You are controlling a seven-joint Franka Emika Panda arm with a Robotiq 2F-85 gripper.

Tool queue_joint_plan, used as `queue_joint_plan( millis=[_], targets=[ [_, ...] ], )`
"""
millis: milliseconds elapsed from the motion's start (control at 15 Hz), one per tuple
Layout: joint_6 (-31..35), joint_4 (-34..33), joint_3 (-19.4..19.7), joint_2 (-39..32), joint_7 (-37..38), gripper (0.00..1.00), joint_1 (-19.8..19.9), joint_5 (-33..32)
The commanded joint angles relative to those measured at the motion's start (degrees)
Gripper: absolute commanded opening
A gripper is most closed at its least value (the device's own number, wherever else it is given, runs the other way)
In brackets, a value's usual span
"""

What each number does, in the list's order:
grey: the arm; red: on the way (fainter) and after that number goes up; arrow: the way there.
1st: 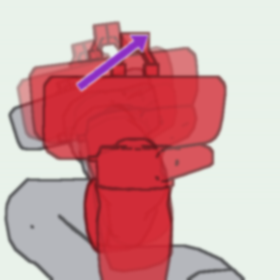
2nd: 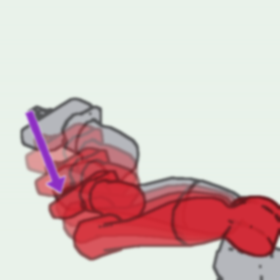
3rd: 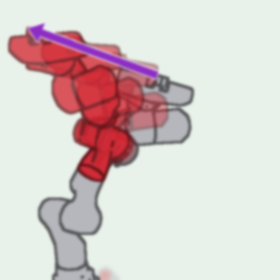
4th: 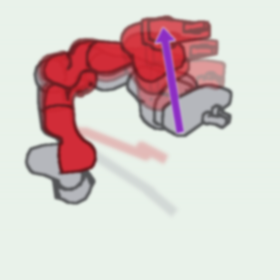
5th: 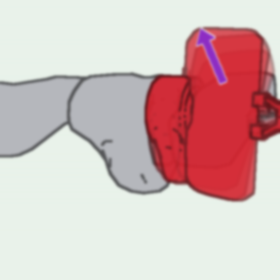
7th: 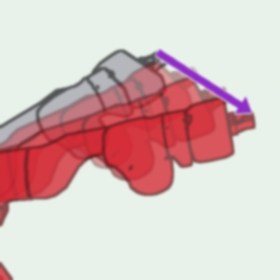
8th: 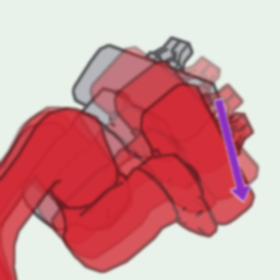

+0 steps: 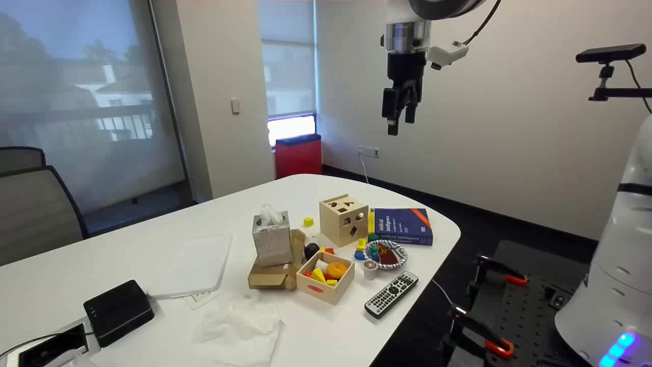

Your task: Remove the blue block from the white plate and put it in the small wooden box

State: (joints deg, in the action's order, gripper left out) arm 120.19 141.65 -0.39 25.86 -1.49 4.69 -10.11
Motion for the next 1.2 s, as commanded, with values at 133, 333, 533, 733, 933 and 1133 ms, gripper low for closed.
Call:
queue_joint_plan(
  millis=[133,333,533,733,933,1133],
  targets=[
    [-0.2,-0.1,0.6,0.0,0.2,1.00,-0.7,-0.3],
    [-0.2,-0.1,0.6,0.0,0.2,1.00,-0.7,-0.3],
    [6.7,-1.7,3.5,-7.2,2.1,1.00,1.2,1.1],
    [16.5,-2.4,7.7,-15.2,-0.1,1.00,1.5,4.4],
    [23.1,-5.5,11.1,-26.2,-6.5,1.00,1.0,13.0],
    [25.4,-10.3,10.7,-37.0,-13.8,1.00,2.6,23.6]
  ],
)
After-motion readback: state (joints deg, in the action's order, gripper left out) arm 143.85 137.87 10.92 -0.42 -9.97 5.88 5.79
